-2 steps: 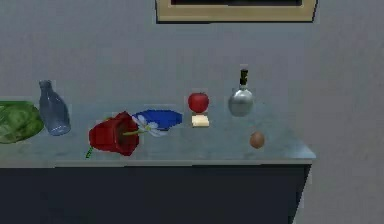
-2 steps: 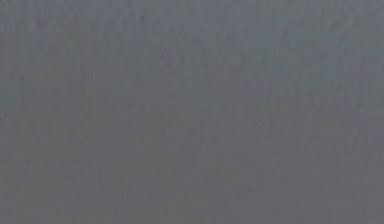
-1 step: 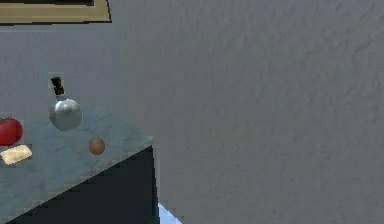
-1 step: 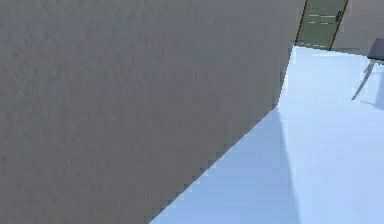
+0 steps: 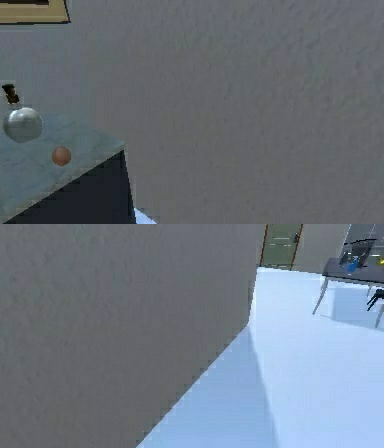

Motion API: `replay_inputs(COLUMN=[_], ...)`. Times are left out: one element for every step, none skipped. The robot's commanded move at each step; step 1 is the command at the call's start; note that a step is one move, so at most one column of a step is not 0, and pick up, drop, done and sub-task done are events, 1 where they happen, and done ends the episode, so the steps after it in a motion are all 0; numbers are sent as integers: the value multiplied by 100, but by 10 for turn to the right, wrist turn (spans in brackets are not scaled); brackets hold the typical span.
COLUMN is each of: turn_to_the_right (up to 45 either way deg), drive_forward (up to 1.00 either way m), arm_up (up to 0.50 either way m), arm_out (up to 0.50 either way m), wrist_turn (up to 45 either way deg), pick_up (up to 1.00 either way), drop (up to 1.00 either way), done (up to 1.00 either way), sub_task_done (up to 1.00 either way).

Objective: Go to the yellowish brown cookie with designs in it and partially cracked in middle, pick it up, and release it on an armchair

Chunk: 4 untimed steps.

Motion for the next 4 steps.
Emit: replay_inputs(turn_to_the_right=[0,-450,-450,-450], drive_forward=[40,0,0,0], arm_up=[0,0,0,0], arm_out=[0,0,0,0], wrist_turn=[0,0,0,0], pick_up=[0,0,0,0], drop=[0,0,0,0], done=[0,0,0,0], sub_task_done=[0,0,0,0])
